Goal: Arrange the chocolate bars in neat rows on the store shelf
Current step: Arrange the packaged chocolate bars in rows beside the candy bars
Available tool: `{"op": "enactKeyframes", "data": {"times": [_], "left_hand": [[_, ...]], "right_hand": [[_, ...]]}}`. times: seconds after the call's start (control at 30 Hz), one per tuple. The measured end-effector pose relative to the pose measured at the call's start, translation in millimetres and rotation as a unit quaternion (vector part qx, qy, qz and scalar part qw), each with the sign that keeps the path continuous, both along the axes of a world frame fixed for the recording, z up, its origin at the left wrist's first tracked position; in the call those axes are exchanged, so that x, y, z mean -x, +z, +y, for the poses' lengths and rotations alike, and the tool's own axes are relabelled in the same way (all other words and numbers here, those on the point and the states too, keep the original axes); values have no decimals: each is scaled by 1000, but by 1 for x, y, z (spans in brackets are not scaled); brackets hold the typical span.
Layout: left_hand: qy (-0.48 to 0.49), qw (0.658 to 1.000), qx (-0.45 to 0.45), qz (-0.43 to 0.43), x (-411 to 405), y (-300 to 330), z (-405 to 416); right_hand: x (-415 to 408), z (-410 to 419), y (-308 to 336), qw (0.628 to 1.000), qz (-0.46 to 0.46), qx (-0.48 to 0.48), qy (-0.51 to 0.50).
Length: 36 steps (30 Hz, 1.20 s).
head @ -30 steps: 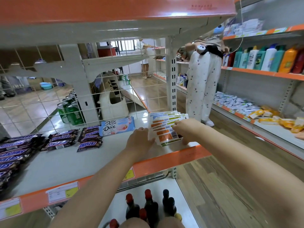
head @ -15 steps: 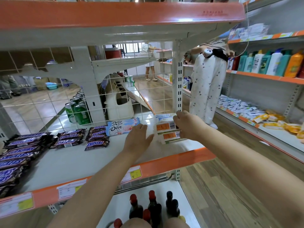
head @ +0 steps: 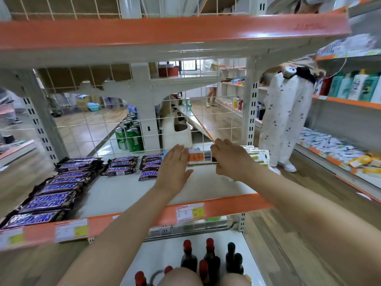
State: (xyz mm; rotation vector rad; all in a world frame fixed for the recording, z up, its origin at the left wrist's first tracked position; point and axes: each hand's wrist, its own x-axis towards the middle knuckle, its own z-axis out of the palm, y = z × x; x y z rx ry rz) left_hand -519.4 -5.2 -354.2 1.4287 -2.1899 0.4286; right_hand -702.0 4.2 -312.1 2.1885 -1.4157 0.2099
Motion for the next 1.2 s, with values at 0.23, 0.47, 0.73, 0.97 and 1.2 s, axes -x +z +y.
{"op": "enactKeyframes", "data": {"times": [0.23, 0.47, 0.73, 0.97, 1.2], "left_hand": [[5, 1000, 9, 19, -27, 3, 7], [4, 999, 33, 25, -46, 6, 9], [9, 996, 43, 71, -57, 3, 7], [-21, 995, 17, 98, -55, -3, 3], [-29, 995, 33, 93, -53, -4, 1]], "right_hand": [[-37, 9, 8, 997, 10, 17, 69], [-52, 7, 4, 998, -7, -22, 56], [-32, -2, 2, 999, 1, -28, 47], [-20, -2, -3, 998, -8, -11, 56], [-17, 0, 0, 963, -217, -148, 57]]}}
